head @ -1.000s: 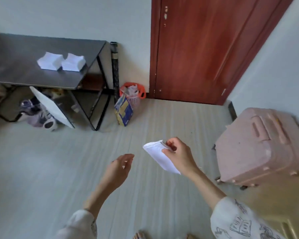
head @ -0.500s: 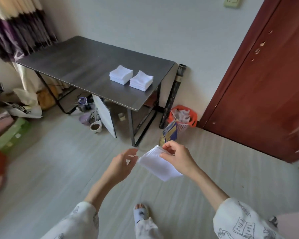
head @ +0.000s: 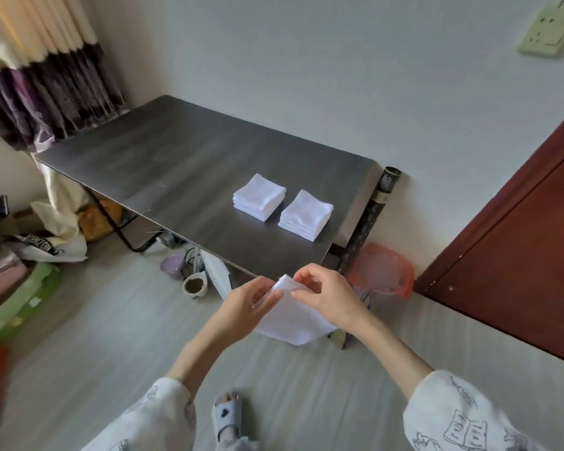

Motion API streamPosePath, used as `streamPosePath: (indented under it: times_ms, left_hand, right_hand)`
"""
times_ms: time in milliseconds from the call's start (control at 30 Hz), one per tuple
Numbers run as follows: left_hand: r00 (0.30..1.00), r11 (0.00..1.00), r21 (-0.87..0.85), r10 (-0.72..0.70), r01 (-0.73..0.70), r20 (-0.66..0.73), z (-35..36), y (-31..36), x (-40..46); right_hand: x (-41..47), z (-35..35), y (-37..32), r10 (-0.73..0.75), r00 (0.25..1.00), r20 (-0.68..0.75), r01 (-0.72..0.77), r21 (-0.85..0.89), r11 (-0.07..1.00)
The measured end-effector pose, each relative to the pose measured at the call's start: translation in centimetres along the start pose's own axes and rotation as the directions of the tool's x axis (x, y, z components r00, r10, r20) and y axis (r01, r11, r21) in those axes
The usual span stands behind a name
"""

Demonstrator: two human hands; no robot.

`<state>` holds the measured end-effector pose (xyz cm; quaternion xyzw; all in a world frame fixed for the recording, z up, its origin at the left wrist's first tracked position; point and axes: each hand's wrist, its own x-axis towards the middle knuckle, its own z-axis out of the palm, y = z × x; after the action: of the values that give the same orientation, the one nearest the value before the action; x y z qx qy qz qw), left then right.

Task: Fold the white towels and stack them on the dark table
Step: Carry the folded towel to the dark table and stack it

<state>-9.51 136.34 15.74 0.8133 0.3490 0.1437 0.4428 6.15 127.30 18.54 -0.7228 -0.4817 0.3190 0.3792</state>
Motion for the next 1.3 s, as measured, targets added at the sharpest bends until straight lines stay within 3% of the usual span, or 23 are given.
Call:
streamPosePath:
  times_ms: [167,367,467,567,633,733,867,1033,1300]
  left_hand:
    - [0.997,0.996,0.049,0.072,-0.074,0.040,-3.4,-2.6,8.6]
    - [0.969,0.985,-0.167,0.092,-0.054,0.229,-8.2,-4.1,18.1]
    - [0.952,0.964,-0.265,0.052,0.031,0.301,-9.0,-4.4,22.3]
    - [0.937,0.947,-0.305,0.009,0.105,0.350,-8.4,-4.9,26.2]
    - [0.928,0.954,-0.270,-0.019,0.128,0.373,-7.3,-5.2,28.8]
    - [0.923,0.962,-0.225,-0.063,0.158,0.379,-4.9,-5.4,32.0]
    - [0.928,0.976,-0.131,-0.119,0.175,0.352,-1.9,-6.0,36.3]
    - [0.945,0.982,0.027,-0.186,0.185,0.269,1.2,-6.8,41.1]
    - [0.936,0.955,0.200,-0.263,0.219,0.234,4.1,-8.9,43.0]
  right_hand:
    - [9.0,0.9,0.6,0.086,0.995,-0.040,-0.085,0.021,0.996]
    - [17.0,-0.8,0.9,0.333,0.932,0.141,-0.356,0.201,0.912]
    - [19.1,-1.9,2.7,0.419,0.893,0.163,-0.447,0.425,0.787]
    - [20.3,-2.6,4.9,0.471,0.865,0.175,-0.448,0.691,0.567]
    - [21.2,-2.9,6.5,0.533,0.827,0.179,-0.460,0.759,0.460]
    - [22.7,-3.4,8.6,0.613,0.773,0.161,-0.482,0.778,0.403]
    - [25.8,-5.2,10.8,0.679,0.732,0.055,-0.441,0.798,0.410]
    - [30.4,-7.4,13.4,0.730,0.675,-0.104,-0.484,0.685,0.545]
    - [33.2,-7.8,17.2,0.757,0.643,-0.112,-0.578,0.578,0.577]
